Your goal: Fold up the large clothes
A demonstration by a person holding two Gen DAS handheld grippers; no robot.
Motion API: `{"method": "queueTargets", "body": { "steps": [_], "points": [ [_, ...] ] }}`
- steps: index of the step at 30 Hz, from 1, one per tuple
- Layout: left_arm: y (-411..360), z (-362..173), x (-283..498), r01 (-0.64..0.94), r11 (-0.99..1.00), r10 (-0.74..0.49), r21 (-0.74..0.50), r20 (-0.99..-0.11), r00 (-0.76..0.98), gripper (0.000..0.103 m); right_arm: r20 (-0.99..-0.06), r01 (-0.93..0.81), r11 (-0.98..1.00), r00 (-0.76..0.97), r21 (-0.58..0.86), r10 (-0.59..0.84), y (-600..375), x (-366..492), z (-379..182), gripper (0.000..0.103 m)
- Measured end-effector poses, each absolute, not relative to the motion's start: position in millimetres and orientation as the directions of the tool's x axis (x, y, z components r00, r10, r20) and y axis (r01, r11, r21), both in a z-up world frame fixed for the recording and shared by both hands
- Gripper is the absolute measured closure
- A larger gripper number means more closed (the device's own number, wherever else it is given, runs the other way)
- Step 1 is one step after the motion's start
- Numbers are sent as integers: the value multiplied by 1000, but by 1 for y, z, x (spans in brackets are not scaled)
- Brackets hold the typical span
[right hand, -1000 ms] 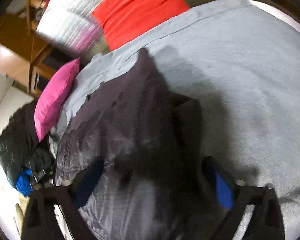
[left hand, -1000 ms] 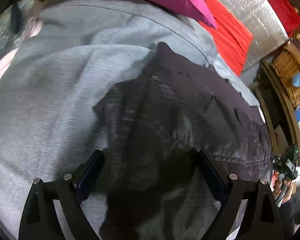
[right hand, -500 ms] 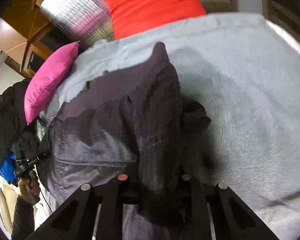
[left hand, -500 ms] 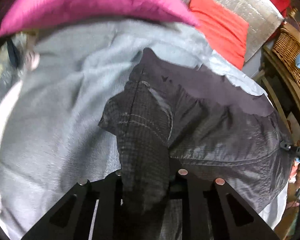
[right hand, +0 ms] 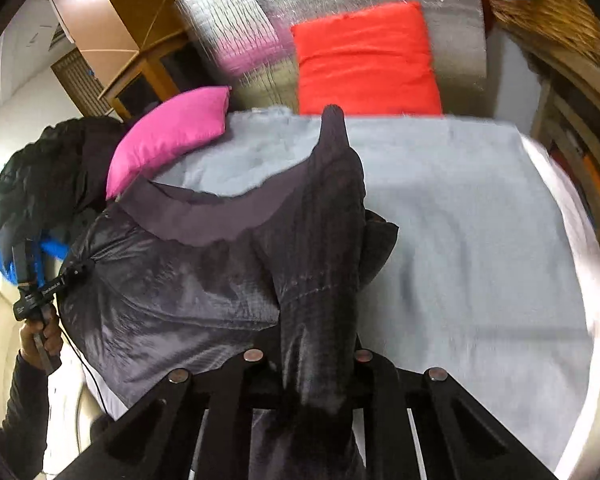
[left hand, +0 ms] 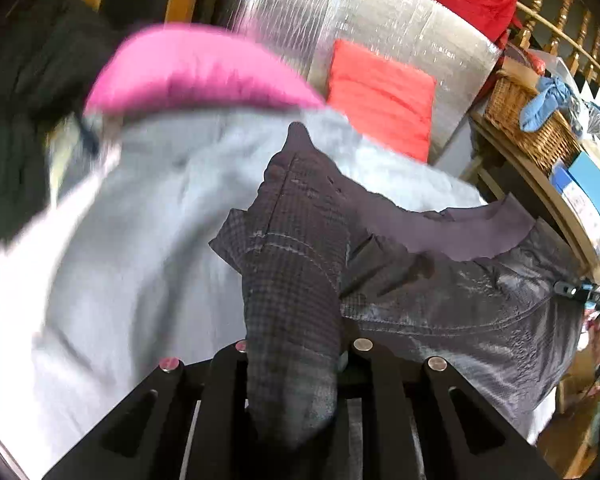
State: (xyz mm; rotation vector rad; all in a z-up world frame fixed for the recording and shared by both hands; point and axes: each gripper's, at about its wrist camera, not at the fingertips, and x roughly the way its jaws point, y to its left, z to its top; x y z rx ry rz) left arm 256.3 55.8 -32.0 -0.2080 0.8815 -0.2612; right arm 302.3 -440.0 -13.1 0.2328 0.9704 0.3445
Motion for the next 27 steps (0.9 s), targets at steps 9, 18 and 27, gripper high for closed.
{"method": "queueTargets", "body": {
  "steps": [9, 18, 27],
  "points": [
    [84, -127, 239, -94, 929, -261, -357, -815, 517, 38, -798, 69, 892, 483, 446, 361, -478, 241, -152, 36],
    [33, -53, 224, 25, 995, -84, -92, -724, 685, 36, -732, -46, 955, 632, 293, 255, -458, 231, -66, 30],
    [-95, -94, 240, 280, 959, -213, -43, -763, 611, 36, -794, -289, 908, 450, 303, 408, -388, 284, -96, 30]
  ]
}}
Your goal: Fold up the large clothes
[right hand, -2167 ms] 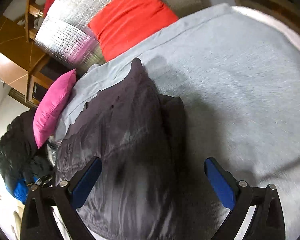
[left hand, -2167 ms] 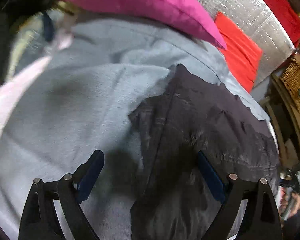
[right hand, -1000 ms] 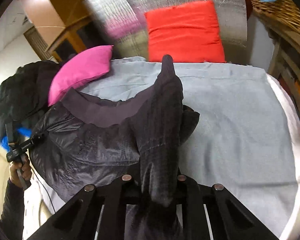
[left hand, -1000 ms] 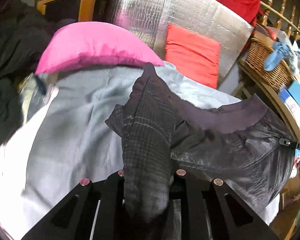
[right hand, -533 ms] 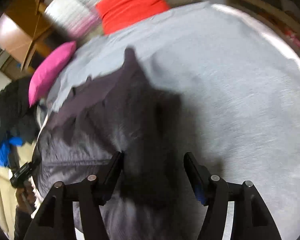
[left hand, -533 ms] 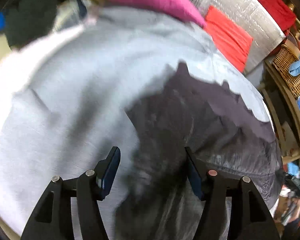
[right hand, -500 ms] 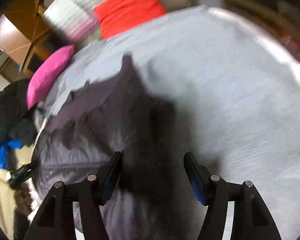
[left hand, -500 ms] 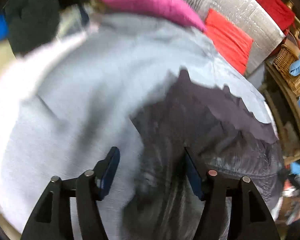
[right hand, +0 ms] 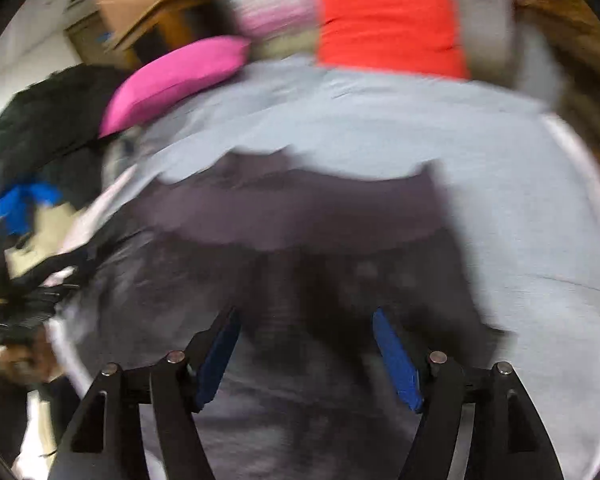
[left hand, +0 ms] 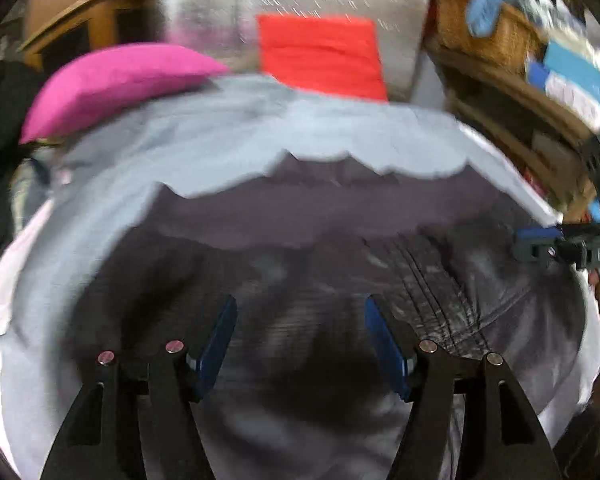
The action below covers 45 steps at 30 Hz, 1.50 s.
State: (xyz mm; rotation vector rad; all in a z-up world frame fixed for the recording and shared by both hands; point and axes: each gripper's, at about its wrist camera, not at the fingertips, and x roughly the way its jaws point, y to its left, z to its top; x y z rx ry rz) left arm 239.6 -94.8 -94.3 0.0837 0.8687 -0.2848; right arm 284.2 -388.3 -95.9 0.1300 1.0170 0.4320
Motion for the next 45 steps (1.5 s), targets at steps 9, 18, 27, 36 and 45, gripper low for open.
{"method": "queueTargets", "body": {
  "steps": [9, 18, 27, 36, 45],
  "points": [
    [-93, -126, 284, 136, 990, -103, -36, -843, 528, 33, -866, -28, 964, 433, 266, 251, -439, 327, -143, 31],
    [-74, -77, 207, 109, 993, -109, -47, -719, 687, 33, -757, -77, 990, 637, 122, 143, -371, 223, -75, 26],
    [-91, -117, 183, 65, 995, 15, 75, -761, 648, 29, -786, -76, 994, 619, -79, -15, -320, 194, -135, 21],
    [-81, -112, 159, 36, 997, 31, 74, -745, 667, 27, -713, -30, 997, 700, -68, -28, -319, 146, -105, 19],
    [-48, -82, 139, -44, 998, 59, 40, -674, 737, 26, -723, -20, 996, 689, -90, -52, -315, 149, -114, 14]
  ]
}}
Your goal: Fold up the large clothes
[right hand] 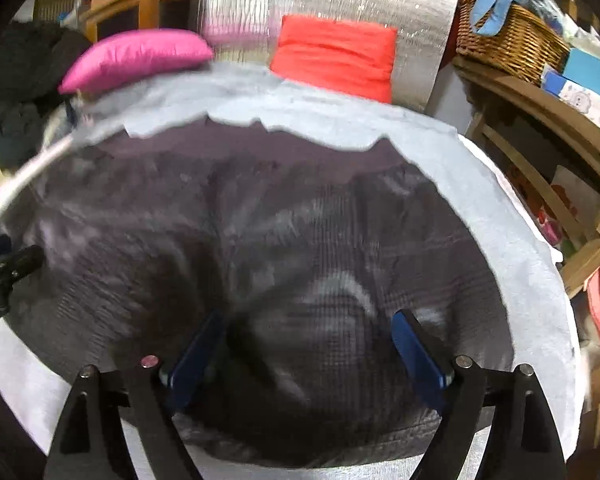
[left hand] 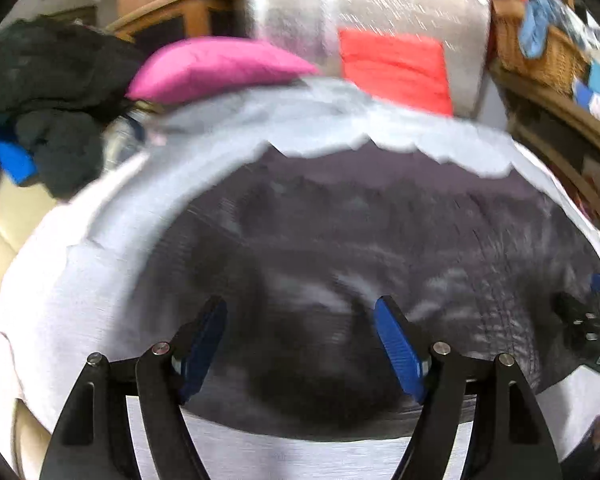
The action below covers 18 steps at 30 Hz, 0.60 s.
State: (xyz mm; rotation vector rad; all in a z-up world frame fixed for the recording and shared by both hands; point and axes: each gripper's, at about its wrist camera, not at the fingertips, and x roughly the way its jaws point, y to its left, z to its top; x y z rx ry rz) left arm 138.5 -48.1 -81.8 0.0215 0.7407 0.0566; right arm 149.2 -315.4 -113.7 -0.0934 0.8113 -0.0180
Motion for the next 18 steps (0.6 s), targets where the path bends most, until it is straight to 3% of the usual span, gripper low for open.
{"method": "queueTargets", "body": {
  "steps": [3, 7, 13, 16, 18],
  "points": [
    [-17, -84, 129, -126, 991, 126, 48, -663, 738, 26, -681, -9, 998, 731, -70, -41, -318, 140, -100, 14],
    [9, -123, 139, -152, 986, 151, 68, -744, 651, 21, -710, 55, 997, 701, -46, -71, -340, 141, -120, 14],
    [6, -106, 130, -179, 982, 171, 65, -712, 681, 18, -730, 69, 997, 679, -32, -70, -352, 147, -126, 12],
    [5, -100, 127, -187, 980, 182, 68, -686, 705, 18, -682, 94, 996, 728, 1, -68, -355, 137, -106, 12],
    [7, -113, 139, -185, 979, 193, 90, -716, 671, 18, -684, 121, 993, 723, -11, -95, -362, 136, -110, 12]
  ]
}}
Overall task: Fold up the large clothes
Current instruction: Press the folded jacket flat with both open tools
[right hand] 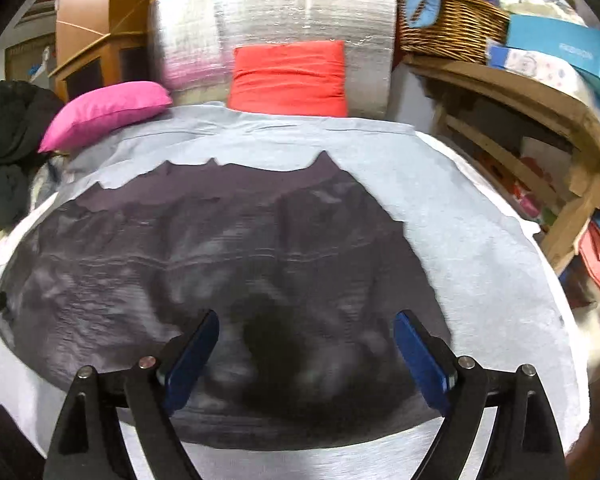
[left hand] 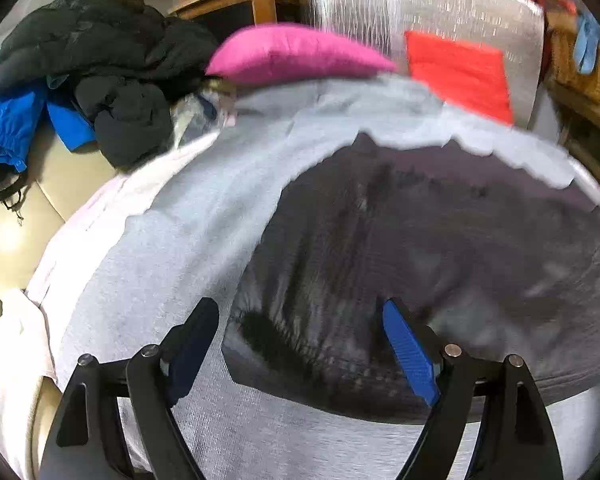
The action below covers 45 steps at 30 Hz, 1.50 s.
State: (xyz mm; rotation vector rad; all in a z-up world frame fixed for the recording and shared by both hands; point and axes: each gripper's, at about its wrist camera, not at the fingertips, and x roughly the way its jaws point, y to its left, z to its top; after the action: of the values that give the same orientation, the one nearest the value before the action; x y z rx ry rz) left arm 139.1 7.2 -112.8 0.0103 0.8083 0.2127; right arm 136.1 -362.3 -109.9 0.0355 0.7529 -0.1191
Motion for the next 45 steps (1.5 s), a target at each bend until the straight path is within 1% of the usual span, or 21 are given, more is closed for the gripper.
{"method": "queueTargets", "body": {
  "steps": [1, 2, 3, 4, 7, 9, 13, 16, 18, 22, 24, 26, 27, 30, 34, 37, 40, 42, 44, 45],
  "points": [
    [9, -122, 145, -175, 981, 180, 85, -739, 650, 17, -712, 141, 990, 693, -14, -109, -368, 140, -121, 12],
    [10, -124, 145, -176, 981, 174, 76, -737, 653, 16, -740, 158, 987, 666, 12, -98, -377, 144, -132, 12],
    [11, -121, 143, -179, 981, 174, 72, -733, 658, 16, -743, 162, 985, 666, 61, -64, -383, 143, -136, 11],
    [12, -117, 142, -186, 980, 177, 69, -729, 661, 17, -740, 175, 980, 671, 98, -46, -388, 141, -135, 11],
    [12, -100, 136, -204, 978, 172, 38, -699, 694, 17, -729, 172, 982, 682, 81, -59, -387, 141, -121, 11],
    [7, -91, 135, -187, 982, 153, 24, -683, 714, 17, -710, 171, 980, 702, 103, -48, -388, 142, -111, 11],
    [-19, -84, 145, -117, 993, 93, 11, -684, 724, 17, -696, 138, 981, 718, 133, -7, -382, 152, -92, 11],
    [-43, -85, 160, -74, 997, 69, 22, -693, 717, 17, -706, 86, 988, 708, 129, 30, -373, 168, -85, 11],
    [-57, -87, 170, -51, 998, 63, 39, -697, 714, 17, -709, 59, 993, 705, 101, 30, -360, 182, -81, 11],
    [-73, -99, 186, -33, 998, 64, 57, -735, 675, 17, -723, 22, 998, 691, 55, 25, -338, 206, -81, 11],
    [-77, -112, 195, -39, 997, 79, 70, -767, 637, 17, -771, 26, 1000, 637, -3, -19, -331, 225, -100, 11],
    [-78, -119, 198, -36, 997, 81, 75, -779, 621, 17, -833, 23, 999, 552, -22, -31, -330, 236, -126, 10],
    [-77, -118, 195, -37, 997, 81, 75, -776, 625, 17, -829, 24, 999, 558, -24, -34, -328, 236, -129, 10],
    [-75, -113, 189, -36, 998, 70, 61, -779, 624, 17, -811, 40, 999, 584, -12, -33, -329, 224, -117, 10],
    [-72, -104, 174, -42, 998, 63, 47, -769, 636, 17, -766, 61, 998, 642, 24, -21, -335, 189, -98, 10],
    [-67, -100, 165, -48, 998, 58, 36, -765, 642, 17, -743, 90, 996, 668, 24, -43, -344, 165, -93, 10],
    [-65, -96, 157, -52, 998, 54, 27, -762, 646, 17, -745, 152, 987, 663, 46, -68, -359, 147, -103, 10],
    [-65, -93, 152, -53, 998, 49, 20, -763, 644, 17, -766, 181, 983, 636, 27, -96, -369, 149, -117, 9],
    [-64, -88, 146, -49, 999, 41, 12, -759, 650, 17, -783, 184, 982, 617, 48, -77, -377, 153, -130, 8],
    [-65, -84, 141, -49, 999, 41, 11, -752, 658, 17, -781, 190, 980, 621, 59, -73, -380, 151, -125, 8]
  ]
}}
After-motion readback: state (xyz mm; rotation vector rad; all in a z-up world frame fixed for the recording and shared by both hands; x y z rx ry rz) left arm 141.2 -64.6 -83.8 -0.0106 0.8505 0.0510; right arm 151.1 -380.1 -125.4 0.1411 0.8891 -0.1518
